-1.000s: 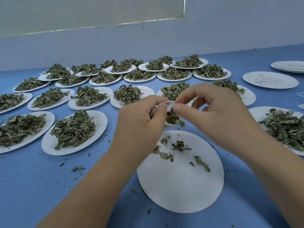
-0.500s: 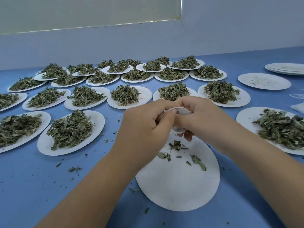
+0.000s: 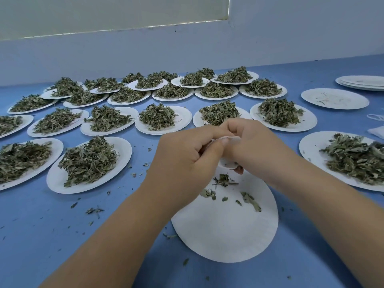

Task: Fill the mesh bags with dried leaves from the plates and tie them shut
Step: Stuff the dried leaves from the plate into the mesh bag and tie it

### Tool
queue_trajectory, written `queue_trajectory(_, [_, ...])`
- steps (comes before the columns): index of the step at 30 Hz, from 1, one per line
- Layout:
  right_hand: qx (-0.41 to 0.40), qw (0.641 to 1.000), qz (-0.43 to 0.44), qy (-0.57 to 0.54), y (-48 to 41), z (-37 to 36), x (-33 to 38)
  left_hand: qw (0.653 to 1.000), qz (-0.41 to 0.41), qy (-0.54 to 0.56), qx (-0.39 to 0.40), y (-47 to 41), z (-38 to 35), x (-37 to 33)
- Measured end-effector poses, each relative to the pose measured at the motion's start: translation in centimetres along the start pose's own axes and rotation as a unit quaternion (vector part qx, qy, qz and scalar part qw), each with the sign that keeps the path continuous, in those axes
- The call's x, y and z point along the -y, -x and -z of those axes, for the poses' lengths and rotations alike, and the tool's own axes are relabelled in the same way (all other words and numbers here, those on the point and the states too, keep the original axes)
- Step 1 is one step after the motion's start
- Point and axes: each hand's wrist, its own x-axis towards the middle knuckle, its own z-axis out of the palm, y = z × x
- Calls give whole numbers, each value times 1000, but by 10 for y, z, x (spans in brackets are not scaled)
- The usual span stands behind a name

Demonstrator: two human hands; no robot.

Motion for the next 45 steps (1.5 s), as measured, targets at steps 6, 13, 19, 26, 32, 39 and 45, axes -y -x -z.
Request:
queue_trajectory(6, [-7, 999, 16, 44, -3, -1, -2, 1000, 9, -8, -5, -1, 2, 1])
queue_trajectory(13, [201, 957, 40, 207, 10, 53, 7, 991, 80, -9, -109, -8, 21, 11])
queue_trajectory(19, [335, 881, 31, 332, 17, 55, 4, 989, 75, -23, -125, -8, 23, 11])
queue_trajectory(26, [302, 870, 41, 387, 17, 37, 0, 986, 76, -25, -145, -9, 25, 15])
queue_trajectory(32, [250, 882, 78, 392, 16, 23, -2, 985, 70, -28, -156, -10, 26, 15])
queue_trajectory(39, [253, 883, 97, 382, 17, 17, 1, 985, 74, -23, -156, -11, 27, 15])
queue_trajectory(45, [332, 856, 130, 374, 21, -1, -2, 986, 70, -27, -152, -12, 27, 15])
